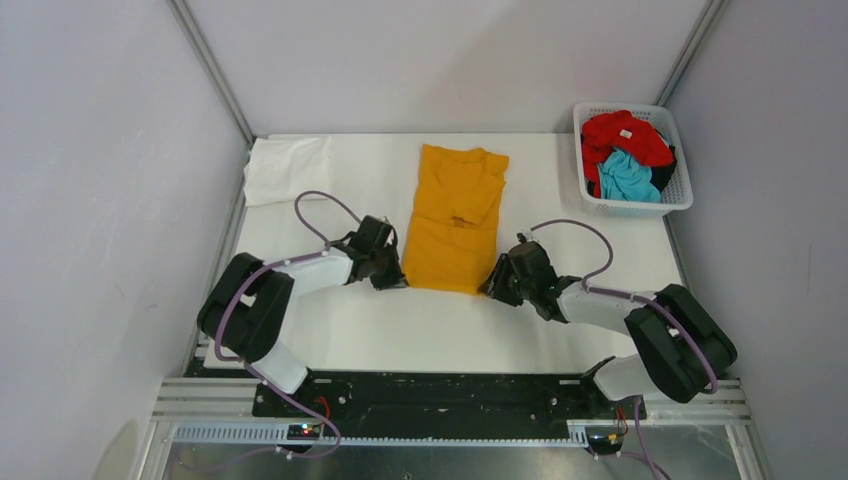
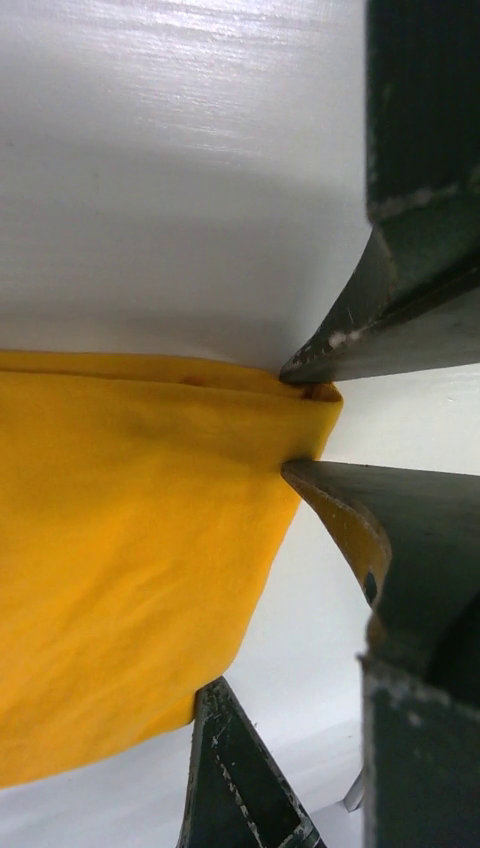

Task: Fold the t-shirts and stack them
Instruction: Grab one side of the 2/3 rectangular tshirt with both arms, then fold the long partially folded tshirt into a neat square

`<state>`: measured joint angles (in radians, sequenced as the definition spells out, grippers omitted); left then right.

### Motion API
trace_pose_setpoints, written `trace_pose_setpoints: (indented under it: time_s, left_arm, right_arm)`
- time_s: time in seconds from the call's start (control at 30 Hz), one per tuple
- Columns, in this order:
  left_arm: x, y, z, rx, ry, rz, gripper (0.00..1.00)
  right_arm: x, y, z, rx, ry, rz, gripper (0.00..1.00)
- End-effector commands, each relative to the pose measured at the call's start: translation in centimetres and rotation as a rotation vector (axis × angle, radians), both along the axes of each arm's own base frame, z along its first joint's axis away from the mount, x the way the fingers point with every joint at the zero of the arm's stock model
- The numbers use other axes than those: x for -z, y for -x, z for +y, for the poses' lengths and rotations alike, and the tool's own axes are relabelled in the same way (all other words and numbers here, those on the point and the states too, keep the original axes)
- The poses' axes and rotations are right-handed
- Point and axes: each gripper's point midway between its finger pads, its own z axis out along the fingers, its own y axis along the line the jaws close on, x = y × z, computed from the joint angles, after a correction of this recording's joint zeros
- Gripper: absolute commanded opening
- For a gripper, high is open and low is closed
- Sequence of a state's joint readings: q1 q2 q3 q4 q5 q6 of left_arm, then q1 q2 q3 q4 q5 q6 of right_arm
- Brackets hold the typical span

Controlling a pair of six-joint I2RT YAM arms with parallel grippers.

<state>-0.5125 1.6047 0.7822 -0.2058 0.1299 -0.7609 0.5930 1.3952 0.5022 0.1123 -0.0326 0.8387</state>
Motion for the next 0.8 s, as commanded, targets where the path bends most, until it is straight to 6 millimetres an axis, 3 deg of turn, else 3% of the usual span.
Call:
trace_pose_setpoints:
  time_s: [0.0,0.13,0.3,0.4,0.5,0.6,0.77]
  left_arm:
    - [2.3,0.5,2.4,-0.064,-0.128,0.032,0.00]
    - [2.3,0.7,2.9,-0.082,-0.141,0.020,0.00]
    - [2.9,2.7,4.2,-0.099,-0.181,0.015,0.00]
    - [3.0,4.5,4.7,-0.112,-0.185,0.006,0.00]
    - [3.9,7.7,5.4,-0.108,-0.187,0.033,0.00]
    - [3.6,10.4,4.6,-0.096,-0.136,0.027,0.00]
    - [3.5,15.3,4.7,-0.062,-0.115,0.049,0.00]
  right_arm:
    - [1.5,0.7,-0.3,0.010,0.046,0.042,0.37]
    - [2.0,1.0,-0.6,0.021,0.078,0.051,0.29]
    - [2.1,2.2,-0.6,-0.012,0.106,0.063,0.01]
    - [2.5,4.4,-0.6,-0.072,0.133,0.097,0.00]
    - [2.7,7.4,-0.4,-0.138,0.126,0.142,0.00]
    - [3.0,10.5,-1.0,-0.168,0.136,0.194,0.00]
    - [1.2,14.0,-0.8,-0.262,0.132,0.193,0.00]
